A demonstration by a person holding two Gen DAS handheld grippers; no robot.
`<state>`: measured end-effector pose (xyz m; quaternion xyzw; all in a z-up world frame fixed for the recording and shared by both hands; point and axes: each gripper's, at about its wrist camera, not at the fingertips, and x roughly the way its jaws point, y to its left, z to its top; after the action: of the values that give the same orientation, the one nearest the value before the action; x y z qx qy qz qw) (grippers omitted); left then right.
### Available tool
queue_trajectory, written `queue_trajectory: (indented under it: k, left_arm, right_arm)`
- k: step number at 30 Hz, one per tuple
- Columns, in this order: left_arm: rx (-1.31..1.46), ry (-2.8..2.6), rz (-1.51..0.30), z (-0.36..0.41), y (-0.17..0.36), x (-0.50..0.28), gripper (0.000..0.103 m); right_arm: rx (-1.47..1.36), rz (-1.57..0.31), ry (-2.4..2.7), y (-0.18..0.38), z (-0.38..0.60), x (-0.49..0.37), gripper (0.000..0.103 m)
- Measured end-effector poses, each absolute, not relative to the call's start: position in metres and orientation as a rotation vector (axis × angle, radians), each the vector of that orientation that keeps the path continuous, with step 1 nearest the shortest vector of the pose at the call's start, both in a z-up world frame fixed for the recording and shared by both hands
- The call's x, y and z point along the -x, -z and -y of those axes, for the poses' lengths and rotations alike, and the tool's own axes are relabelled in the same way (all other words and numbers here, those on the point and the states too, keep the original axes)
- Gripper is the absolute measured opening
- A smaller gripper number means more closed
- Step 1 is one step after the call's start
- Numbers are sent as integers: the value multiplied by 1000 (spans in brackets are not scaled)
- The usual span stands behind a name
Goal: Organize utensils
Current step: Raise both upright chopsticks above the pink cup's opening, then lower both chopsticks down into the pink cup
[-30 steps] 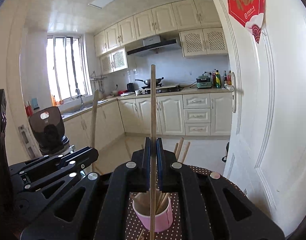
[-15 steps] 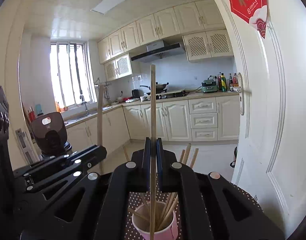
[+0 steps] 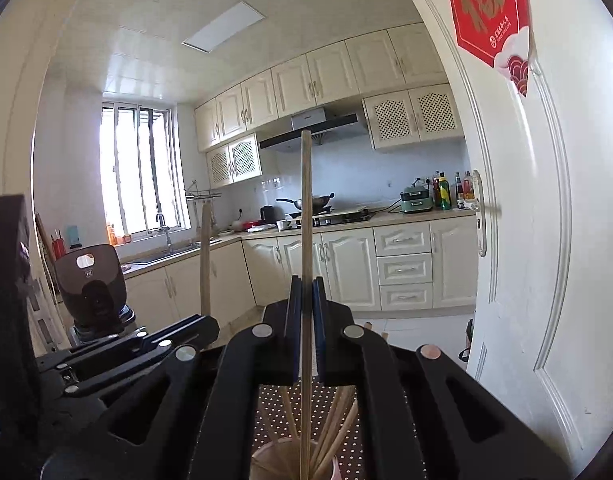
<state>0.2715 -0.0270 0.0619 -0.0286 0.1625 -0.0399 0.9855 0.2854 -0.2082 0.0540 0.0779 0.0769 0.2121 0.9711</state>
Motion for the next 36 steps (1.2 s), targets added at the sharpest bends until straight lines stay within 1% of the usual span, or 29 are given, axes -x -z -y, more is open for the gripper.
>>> queue_trajectory:
  k: [4, 13, 28, 32, 36]
  left_arm:
    - [30, 63, -268, 34, -63, -268, 6]
    - [42, 59, -257, 39, -58, -280, 6]
    - [117, 104, -283, 28, -43, -299, 6]
    - [129, 114, -279, 28, -50, -299, 6]
    - [109, 97, -235, 32, -60, -295, 6]
  right_arm:
    - [-185, -155, -420, -50, 214, -292, 4]
    - [-238, -161, -430, -41, 219, -304, 4]
    - [-236, -168, -424, -28, 211, -315, 4]
    - [-239, -174, -435, -30, 210, -315, 4]
    - [-227, -149, -431, -34, 210, -310, 4]
